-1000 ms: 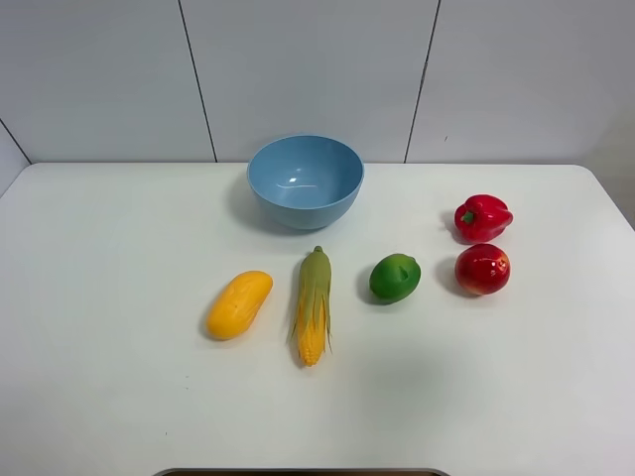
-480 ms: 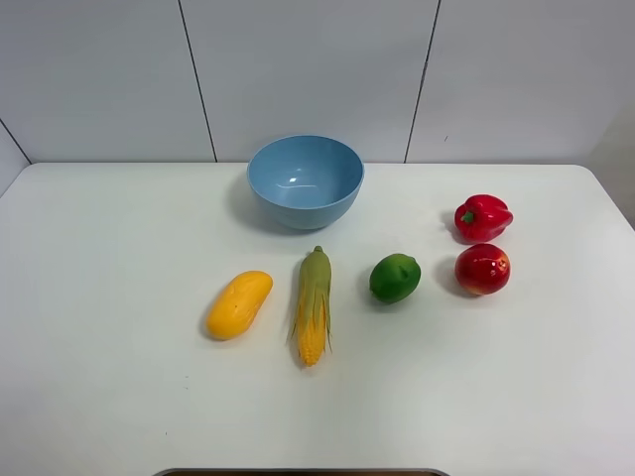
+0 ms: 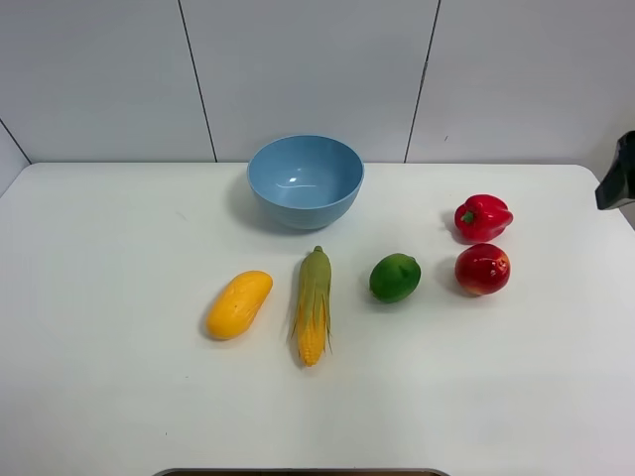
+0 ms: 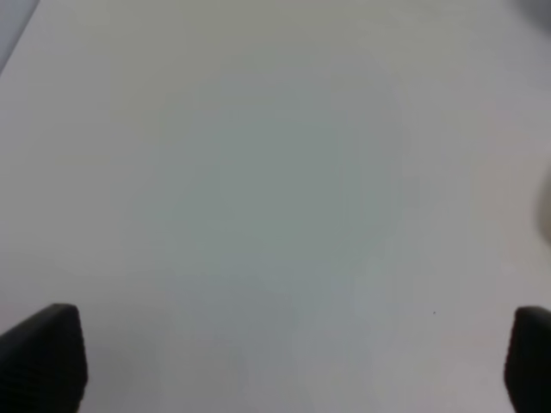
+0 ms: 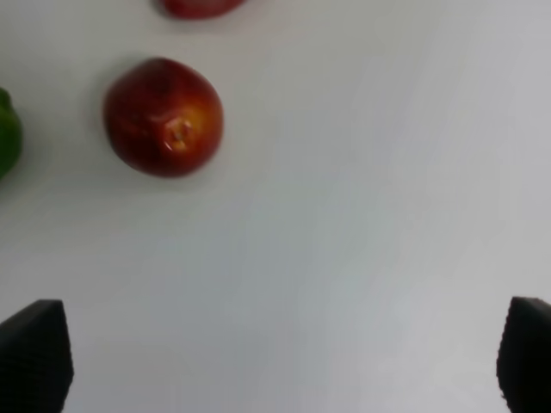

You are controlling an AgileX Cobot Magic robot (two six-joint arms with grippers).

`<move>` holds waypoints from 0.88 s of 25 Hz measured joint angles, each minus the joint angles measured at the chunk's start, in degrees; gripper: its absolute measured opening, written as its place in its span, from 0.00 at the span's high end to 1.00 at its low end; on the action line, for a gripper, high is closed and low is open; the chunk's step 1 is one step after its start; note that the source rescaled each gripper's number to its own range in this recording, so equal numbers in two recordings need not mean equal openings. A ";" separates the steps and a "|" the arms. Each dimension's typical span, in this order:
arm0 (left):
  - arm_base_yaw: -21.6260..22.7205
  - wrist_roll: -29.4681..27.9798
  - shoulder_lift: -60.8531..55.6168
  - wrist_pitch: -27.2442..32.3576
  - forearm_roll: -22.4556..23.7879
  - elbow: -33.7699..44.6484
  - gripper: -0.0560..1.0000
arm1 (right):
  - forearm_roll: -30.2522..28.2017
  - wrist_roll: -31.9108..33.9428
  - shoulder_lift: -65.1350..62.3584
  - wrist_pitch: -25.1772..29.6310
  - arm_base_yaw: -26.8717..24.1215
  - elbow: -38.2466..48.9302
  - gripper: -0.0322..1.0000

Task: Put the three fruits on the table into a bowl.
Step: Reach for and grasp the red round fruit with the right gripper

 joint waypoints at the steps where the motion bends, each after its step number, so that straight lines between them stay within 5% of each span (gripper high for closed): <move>1: 0.00 0.00 0.00 0.00 0.00 0.00 0.00 | 0.77 0.00 0.74 -0.52 0.00 -0.90 0.00; 11: 0.00 0.00 0.00 0.00 0.00 0.00 0.00 | 8.75 -1.89 11.30 -0.82 0.00 -12.50 0.00; 22: 0.00 0.00 0.00 0.00 0.00 0.00 0.00 | 8.46 -1.89 20.91 -3.07 1.84 -12.81 0.00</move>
